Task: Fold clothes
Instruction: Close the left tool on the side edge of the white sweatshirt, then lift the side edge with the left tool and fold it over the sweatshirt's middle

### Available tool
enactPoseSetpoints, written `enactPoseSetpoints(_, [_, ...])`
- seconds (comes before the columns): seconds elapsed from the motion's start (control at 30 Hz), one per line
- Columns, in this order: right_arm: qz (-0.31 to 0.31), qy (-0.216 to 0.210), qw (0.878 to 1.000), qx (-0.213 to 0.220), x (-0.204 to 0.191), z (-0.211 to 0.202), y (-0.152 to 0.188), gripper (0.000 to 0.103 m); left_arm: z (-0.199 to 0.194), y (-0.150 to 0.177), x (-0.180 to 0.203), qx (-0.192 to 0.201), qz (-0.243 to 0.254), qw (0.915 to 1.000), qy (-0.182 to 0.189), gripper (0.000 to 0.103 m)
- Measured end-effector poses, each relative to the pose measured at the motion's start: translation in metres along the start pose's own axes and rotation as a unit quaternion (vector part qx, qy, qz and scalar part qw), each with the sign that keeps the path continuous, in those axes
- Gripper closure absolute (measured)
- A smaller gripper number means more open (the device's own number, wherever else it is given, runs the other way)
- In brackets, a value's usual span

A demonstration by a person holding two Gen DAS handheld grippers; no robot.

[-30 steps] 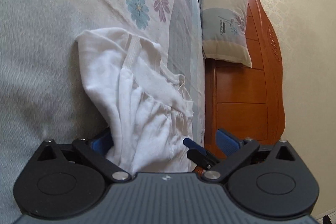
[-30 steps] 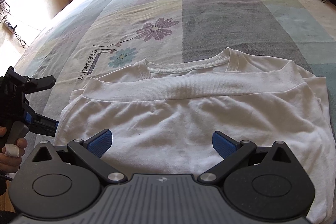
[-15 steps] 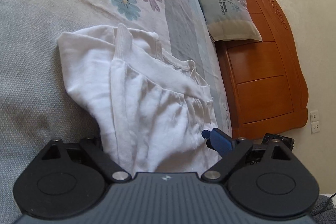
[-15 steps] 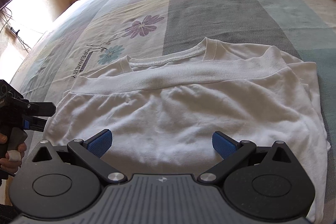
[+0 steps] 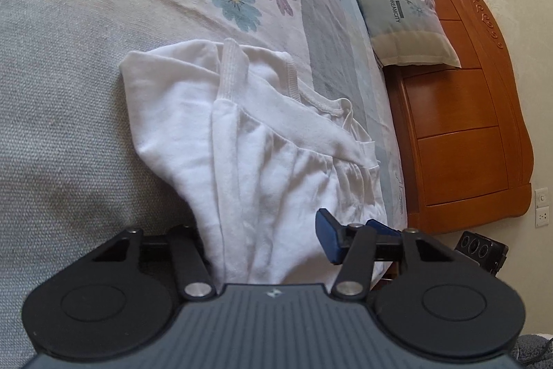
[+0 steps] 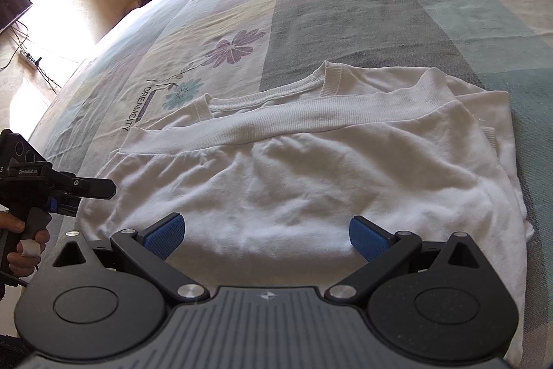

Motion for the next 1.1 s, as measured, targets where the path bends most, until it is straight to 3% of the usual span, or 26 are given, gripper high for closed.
enactPoseSetpoints(0.03, [0.001, -0.001, 1.000, 0.002, 0.000, -0.002, 0.000, 0.000, -0.001, 0.001, -0.004, 0.003, -0.004, 0.9999, -0.012, 0.084])
enactPoseSetpoints(0.17, [0.018, -0.019, 1.000, 0.016, -0.002, -0.007, -0.002, 0.000, -0.004, 0.010, -0.014, 0.031, -0.037, 0.9988, 0.006, 0.083])
enactPoseSetpoints(0.33, [0.029, -0.071, 0.997, 0.016, -0.023, 0.002, -0.006, 0.000, -0.004, 0.015, -0.019, 0.049, -0.036, 0.9980, 0.019, 0.083])
enactPoseSetpoints(0.5, [0.007, -0.095, 0.995, 0.032, -0.049, 0.028, -0.022, 0.000, -0.003, 0.016, -0.021, 0.060, -0.027, 0.9975, 0.026, 0.083])
enactPoseSetpoints(0.63, [0.011, -0.052, 0.997, 0.051, -0.048, 0.074, -0.043, 0.000, -0.003, 0.017, -0.021, 0.070, -0.018, 0.9970, 0.028, 0.084])
enactPoseSetpoints(0.77, [-0.039, -0.013, 0.997, 0.060, -0.055, 0.102, -0.055, 0.000, -0.004, 0.018, -0.022, 0.073, -0.016, 0.9966, 0.034, 0.084])
enactPoseSetpoints(0.93, [-0.030, -0.008, 0.998, 0.049, -0.066, 0.077, -0.050, 0.000, -0.003, 0.017, -0.025, 0.073, -0.010, 0.9963, 0.046, 0.084])
enactPoseSetpoints(1.1, [0.006, 0.011, 1.000, 0.003, -0.072, 0.040, -0.016, 0.000, -0.003, 0.015, -0.026, 0.064, -0.008, 0.9964, 0.055, 0.085])
Point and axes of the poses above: each gripper's, at about its wrist camera, not at the fingertips, and z roughly the way its jaws point, x to its right, y to its underside, the point moved 3 cm from there along z, roughly the way its jaws point, and after that the axes turned 5 degrees about x, right-handed, at the moved point
